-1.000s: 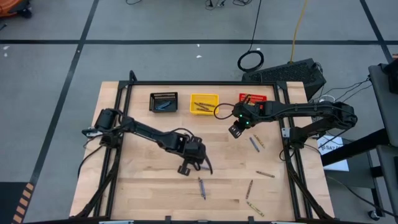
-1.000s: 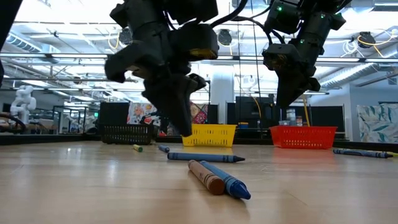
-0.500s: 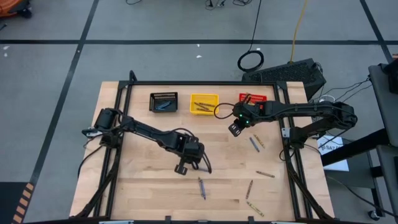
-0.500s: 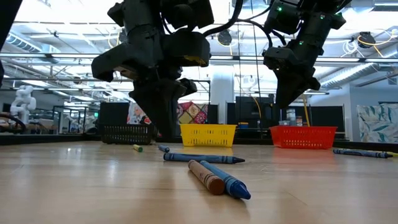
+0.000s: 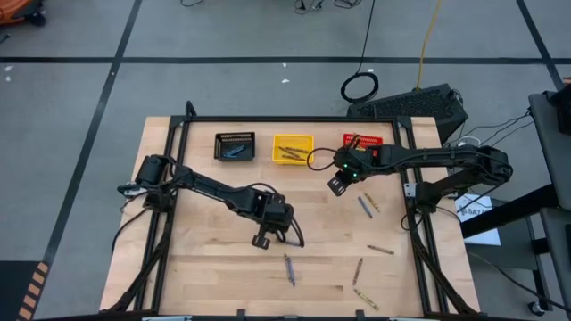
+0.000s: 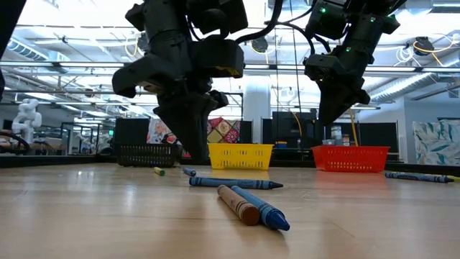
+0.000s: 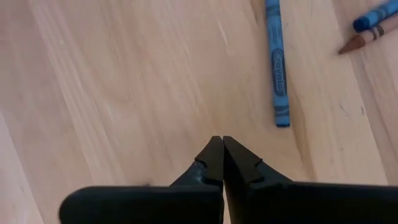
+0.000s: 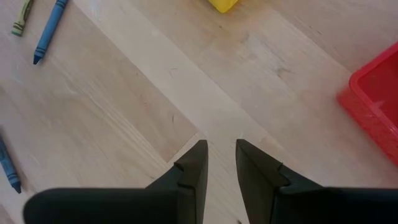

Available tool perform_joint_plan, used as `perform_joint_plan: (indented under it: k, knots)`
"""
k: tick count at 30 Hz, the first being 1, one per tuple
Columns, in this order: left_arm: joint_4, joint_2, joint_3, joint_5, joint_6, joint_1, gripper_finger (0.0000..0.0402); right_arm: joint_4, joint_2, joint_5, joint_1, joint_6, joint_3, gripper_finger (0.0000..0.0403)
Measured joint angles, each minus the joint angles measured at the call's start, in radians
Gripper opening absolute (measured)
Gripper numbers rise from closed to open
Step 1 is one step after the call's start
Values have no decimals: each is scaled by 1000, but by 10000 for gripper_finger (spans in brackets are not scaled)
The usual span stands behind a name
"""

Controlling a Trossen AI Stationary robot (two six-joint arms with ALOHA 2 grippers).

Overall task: Sort crayons
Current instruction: Put the crayon into the black bin

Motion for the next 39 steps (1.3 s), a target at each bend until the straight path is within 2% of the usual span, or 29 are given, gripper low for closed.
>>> perform_joint_plan:
  k: [7, 11, 14, 17, 23, 28, 31, 39]
  knots:
    - [110, 0, 0, -7, -50, 10, 0, 0, 0, 0, 0, 1, 0, 71]
    - [128, 0, 17, -115, -143, 12, 0, 0, 0, 0, 0, 1, 0, 71]
    - [164, 0, 33, -148, -187, 15, 0, 0, 0, -1, 0, 1, 0, 71]
    - [223, -1, 56, -150, -207, 15, 0, 0, 0, -1, 0, 1, 0, 71]
    - [227, -1, 76, -125, -213, 19, 0, 0, 0, -1, 0, 1, 0, 71]
    - [216, -1, 76, -94, -329, 32, 1, 1, 0, -1, 0, 1, 0, 71]
    - [216, -1, 76, -60, -340, 52, 23, 1, 0, -1, 0, 1, 0, 71]
    - [197, -1, 76, -38, -222, 57, 133, 1, 0, -1, 0, 1, 0, 71]
